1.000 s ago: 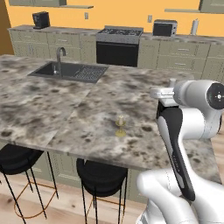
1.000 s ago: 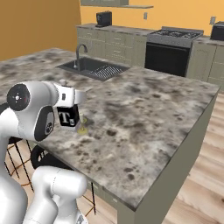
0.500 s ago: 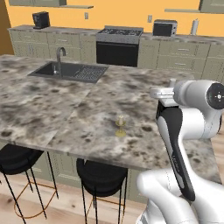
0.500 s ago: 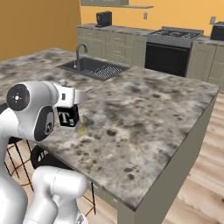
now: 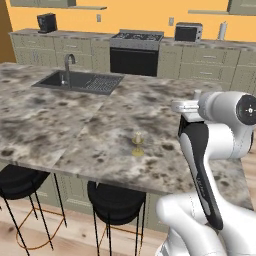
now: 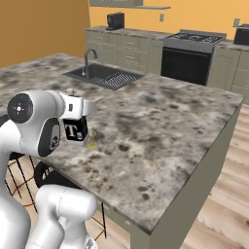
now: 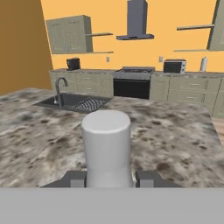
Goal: Get the candle and the liquor from the cabinet and move them to the dining counter.
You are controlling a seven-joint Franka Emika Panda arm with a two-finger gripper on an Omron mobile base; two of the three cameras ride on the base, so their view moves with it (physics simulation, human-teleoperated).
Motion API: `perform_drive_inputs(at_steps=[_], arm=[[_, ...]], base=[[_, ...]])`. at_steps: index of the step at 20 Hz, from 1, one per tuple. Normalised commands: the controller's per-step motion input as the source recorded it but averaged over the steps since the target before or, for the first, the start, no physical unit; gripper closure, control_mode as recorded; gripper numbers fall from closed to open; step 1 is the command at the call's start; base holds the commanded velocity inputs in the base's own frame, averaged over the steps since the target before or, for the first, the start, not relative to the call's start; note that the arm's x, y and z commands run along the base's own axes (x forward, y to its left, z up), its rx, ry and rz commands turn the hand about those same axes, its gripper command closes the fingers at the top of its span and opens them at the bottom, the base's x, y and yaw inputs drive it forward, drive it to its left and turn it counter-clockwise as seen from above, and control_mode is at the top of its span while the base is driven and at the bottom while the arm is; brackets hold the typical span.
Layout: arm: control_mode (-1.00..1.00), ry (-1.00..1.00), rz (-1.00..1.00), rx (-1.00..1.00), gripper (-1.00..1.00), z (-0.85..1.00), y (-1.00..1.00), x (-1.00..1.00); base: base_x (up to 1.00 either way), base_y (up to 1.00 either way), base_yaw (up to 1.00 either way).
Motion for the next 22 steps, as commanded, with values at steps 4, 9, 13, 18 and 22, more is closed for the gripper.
perform_drive_inputs(at_steps=[4,9,13,18,22], arm=[[-1.00,0.00,0.00,0.00,1.00,0.00,0.00,0.00],[-1.00,0.00,0.00,0.00,1.00,-0.01,0.00,-0.01],[-1.00,-0.02,0.11,0.02,1.00,-0.18,-0.19,-0.06],[-1.00,-0.04,0.33,0.14,1.00,-0.23,-0.29,-0.03],[-1.00,0.02,0.29,0.23,1.00,-0.28,-0.26,0.03]], base=[[0.00,0.00,0.00],[0.00,0.00,0.00],[0.00,0.00,0.00],[0.00,0.00,0.00],[0.00,0.00,0.00]])
